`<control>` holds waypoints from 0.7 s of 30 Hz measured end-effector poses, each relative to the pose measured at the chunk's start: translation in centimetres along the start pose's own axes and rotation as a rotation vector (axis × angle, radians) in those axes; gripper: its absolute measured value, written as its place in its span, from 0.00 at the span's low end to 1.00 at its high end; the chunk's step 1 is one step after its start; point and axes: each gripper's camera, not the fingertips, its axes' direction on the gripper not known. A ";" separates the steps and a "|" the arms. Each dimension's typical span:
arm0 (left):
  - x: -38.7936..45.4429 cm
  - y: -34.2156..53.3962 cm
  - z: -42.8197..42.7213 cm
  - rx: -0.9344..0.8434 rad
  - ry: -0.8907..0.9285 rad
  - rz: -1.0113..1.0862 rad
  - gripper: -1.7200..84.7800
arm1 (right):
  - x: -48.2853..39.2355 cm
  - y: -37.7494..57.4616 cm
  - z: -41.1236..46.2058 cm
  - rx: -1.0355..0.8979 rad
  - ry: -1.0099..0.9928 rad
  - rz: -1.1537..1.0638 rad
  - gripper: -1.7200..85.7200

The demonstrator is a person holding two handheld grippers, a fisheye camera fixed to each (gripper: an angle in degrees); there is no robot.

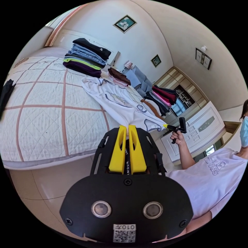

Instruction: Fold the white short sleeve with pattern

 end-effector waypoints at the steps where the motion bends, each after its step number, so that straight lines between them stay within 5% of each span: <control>1: 0.9 0.1 -0.7 0.000 -0.004 0.008 0.02 | -0.7 0.3 -0.6 -0.016 0.015 -0.019 0.06; 21: 2.2 3.6 0.6 -0.133 0.034 -0.125 0.02 | 1.2 7.0 -1.2 -0.114 -0.070 0.034 0.06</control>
